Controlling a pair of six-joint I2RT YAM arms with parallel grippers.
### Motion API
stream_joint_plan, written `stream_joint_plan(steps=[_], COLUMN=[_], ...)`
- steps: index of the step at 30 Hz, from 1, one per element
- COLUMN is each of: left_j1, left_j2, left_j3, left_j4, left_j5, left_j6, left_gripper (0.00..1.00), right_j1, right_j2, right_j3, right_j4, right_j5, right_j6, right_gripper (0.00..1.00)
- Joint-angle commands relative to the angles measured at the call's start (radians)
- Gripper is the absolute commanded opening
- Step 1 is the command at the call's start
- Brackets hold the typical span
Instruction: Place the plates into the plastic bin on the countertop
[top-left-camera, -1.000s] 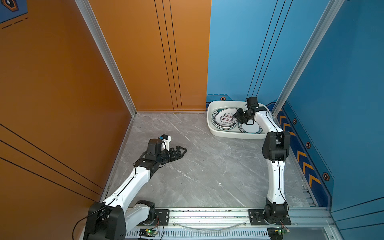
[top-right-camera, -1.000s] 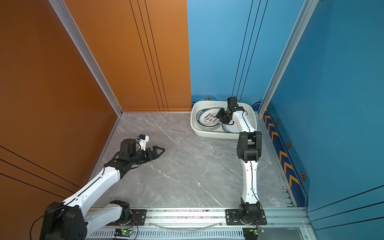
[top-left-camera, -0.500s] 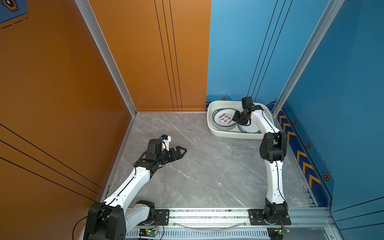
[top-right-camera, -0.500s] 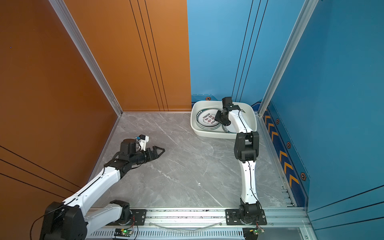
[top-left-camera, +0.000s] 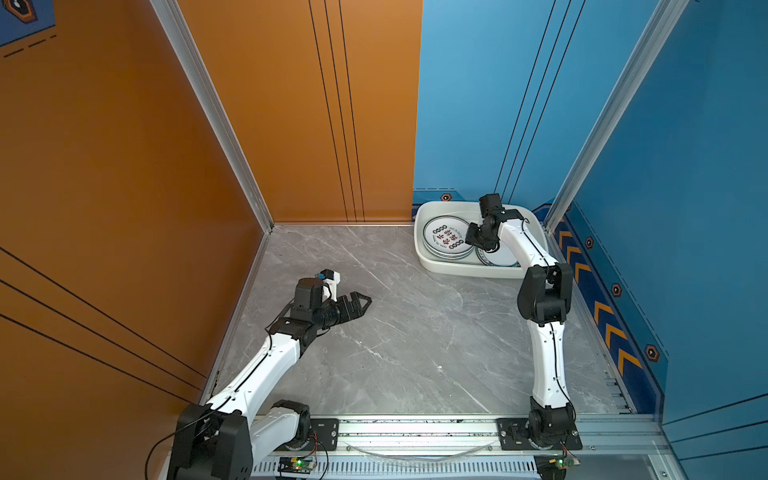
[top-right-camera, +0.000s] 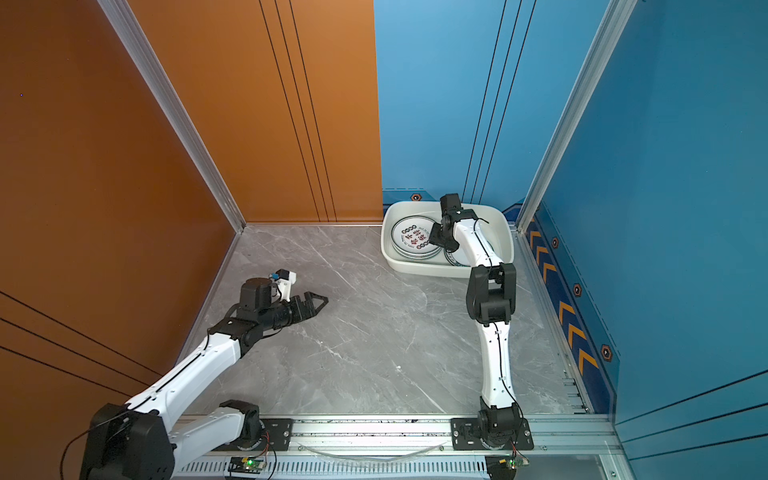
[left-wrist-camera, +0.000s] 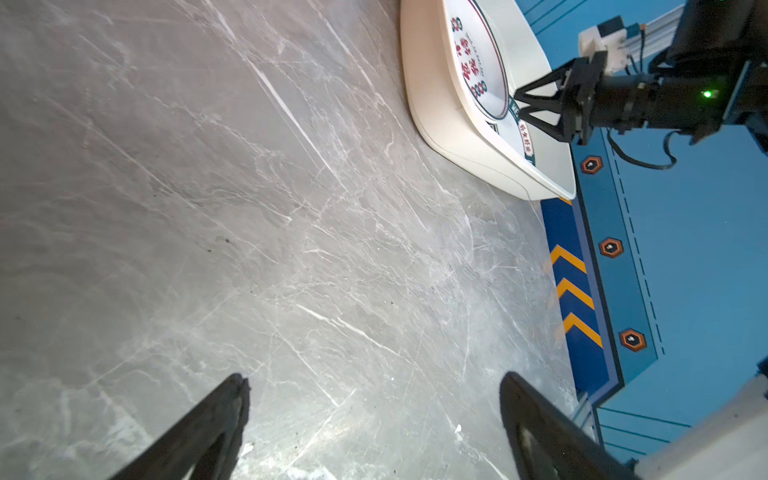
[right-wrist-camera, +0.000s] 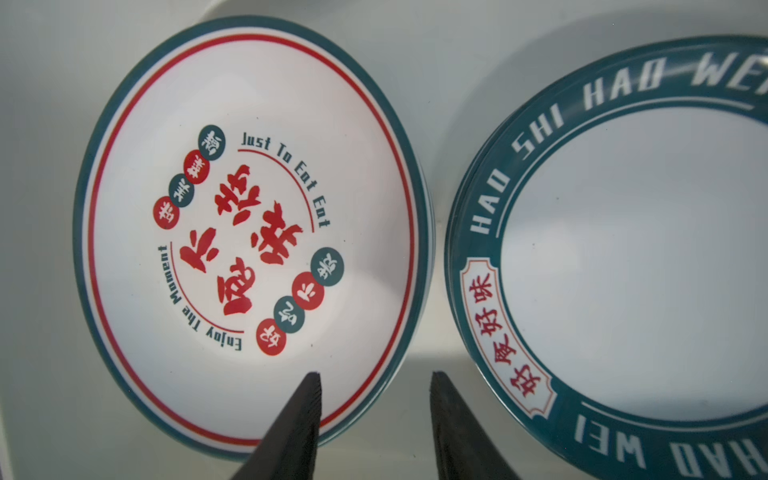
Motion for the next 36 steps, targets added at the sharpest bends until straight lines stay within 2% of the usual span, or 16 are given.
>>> stream_joint_plan(steps=[1,3,4,6,8,11,13,15,18,20,23,27,29,31,34,36], left_j1=[0.032,0.048,0.053,0.062,0.056,0.059,0.062,0.061,0.068,0.079,0.105,0.133,0.156,0.153,0.159,0.157], left_j2=[-0.035,-0.057,-0.068,-0.089,-0.114,-0.154,-0.170,-0.145,-0.019,0.074,0.218,0.350,0.429,0.487,0.452,0.467], left_j3=[-0.030,-0.030,-0.025,-0.016,-0.031,-0.125,-0.242,-0.316,-0.333,-0.337,-0.353,-0.353,-0.363,-0.360,-0.315,-0.296], left_j4=[-0.017,-0.031,-0.045,-0.064,-0.027,0.168,0.407,0.583,0.718,0.819,0.992,1.127,1.222,1.294,1.154,1.147], left_j5=[-0.131,-0.226,-0.292,-0.408,-0.543,-0.675,-0.723,-0.781,-0.881,-0.887,-0.835,-0.786,-0.720,-0.723,-0.697,-0.691], left_j6=[0.036,0.056,0.069,0.112,0.184,0.317,0.391,0.467,0.556,0.572,0.552,0.517,0.512,0.527,0.517,0.527], left_gripper=[0.95,0.95,0.96,0.96,0.97,0.97,0.97,0.97,0.98,0.99,0.99,0.99,0.98,0.98,0.99,0.99], right_j1=[0.008,0.013,0.016,0.026,0.034,0.030,0.020,-0.007,-0.040,-0.048,-0.058,-0.066,-0.056,-0.052,-0.060,-0.076], right_j2=[-0.183,-0.319,-0.393,-0.532,-0.655,-0.797,-0.868,-0.912,-0.984,-1.030,-1.056,-0.988,-0.941,-0.885,-0.886,-0.816], right_j3=[-0.083,-0.220,-0.304,-0.482,-0.642,-0.848,-0.976,-1.089,-1.314,-1.459,-1.630,-1.742,-1.798,-1.852,-1.855,-1.861], right_j4=[0.001,0.077,0.122,0.211,0.276,0.341,0.379,0.435,0.658,0.840,1.106,1.372,1.530,1.694,1.688,1.776], right_j5=[0.074,0.107,0.142,0.241,0.352,0.480,0.540,0.557,0.548,0.520,0.490,0.458,0.481,0.483,0.426,0.400], right_j6=[-0.047,-0.061,-0.062,-0.064,-0.071,-0.087,-0.121,-0.135,-0.192,-0.236,-0.265,-0.281,-0.314,-0.324,-0.333,-0.326], right_gripper=[0.47,0.51,0.56,0.67,0.73,0.75,0.76,0.76,0.77,0.78,0.78,0.78,0.78,0.79,0.79,0.80])
